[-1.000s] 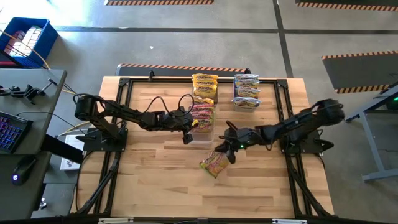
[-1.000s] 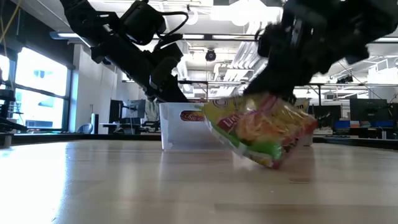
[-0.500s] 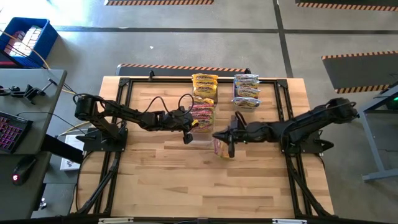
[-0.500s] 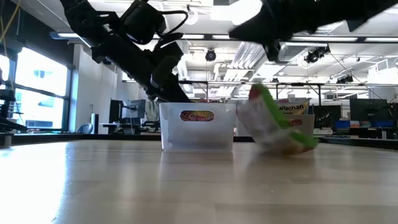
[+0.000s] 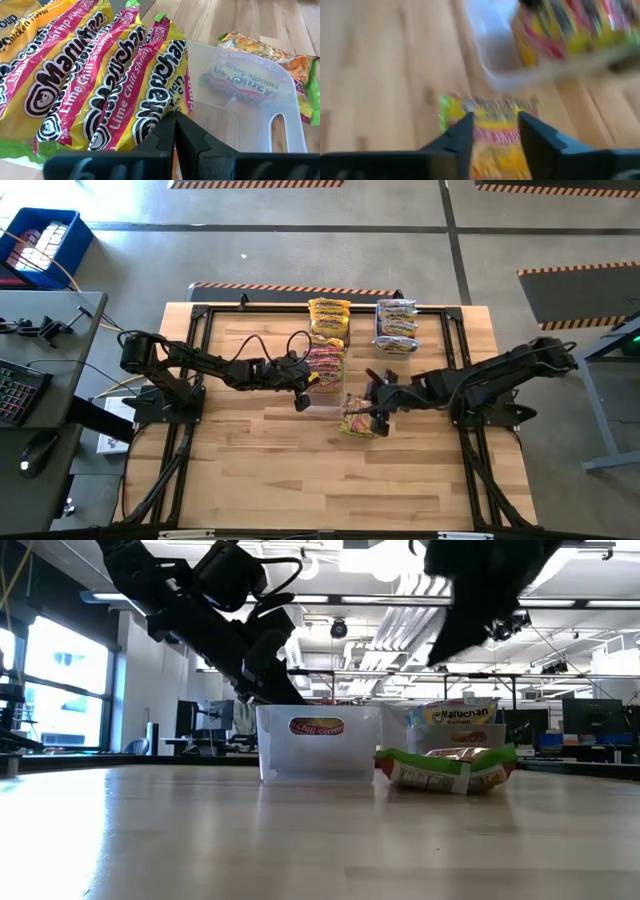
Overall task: Sort Maruchan noodles
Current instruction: Put the green noodle pack into the transparent bin
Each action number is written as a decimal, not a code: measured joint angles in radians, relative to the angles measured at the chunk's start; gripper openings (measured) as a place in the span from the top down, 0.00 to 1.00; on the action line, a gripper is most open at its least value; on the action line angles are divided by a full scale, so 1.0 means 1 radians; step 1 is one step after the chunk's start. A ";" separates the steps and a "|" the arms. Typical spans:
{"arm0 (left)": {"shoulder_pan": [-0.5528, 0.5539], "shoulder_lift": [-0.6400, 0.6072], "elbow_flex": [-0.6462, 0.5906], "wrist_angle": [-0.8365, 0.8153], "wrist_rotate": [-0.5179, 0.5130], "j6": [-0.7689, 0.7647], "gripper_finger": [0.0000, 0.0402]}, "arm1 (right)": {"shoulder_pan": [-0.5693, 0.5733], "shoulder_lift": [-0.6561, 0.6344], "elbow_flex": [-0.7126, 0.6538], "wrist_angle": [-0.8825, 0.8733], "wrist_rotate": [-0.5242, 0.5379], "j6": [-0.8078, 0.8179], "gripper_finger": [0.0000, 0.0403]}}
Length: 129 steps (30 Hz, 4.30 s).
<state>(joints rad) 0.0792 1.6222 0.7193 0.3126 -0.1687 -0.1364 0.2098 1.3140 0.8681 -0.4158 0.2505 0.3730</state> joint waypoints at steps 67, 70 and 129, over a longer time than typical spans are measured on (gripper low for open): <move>-0.462 0.216 0.064 0.150 -0.092 -0.161 0.52 | 0.151 0.300 -0.239 0.605 -0.120 0.280 1.00; -0.458 0.246 0.099 0.121 -0.097 -0.141 0.49 | 0.151 0.300 -0.239 0.608 -0.120 0.276 1.00; -0.574 0.171 0.140 0.451 -0.588 1.046 1.00 | -0.127 0.253 0.162 0.195 -0.681 -0.271 0.31</move>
<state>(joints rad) -0.4950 1.7927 0.8590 0.7638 -0.7572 0.9098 0.0826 1.5670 1.0298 -0.2211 -0.4303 0.1024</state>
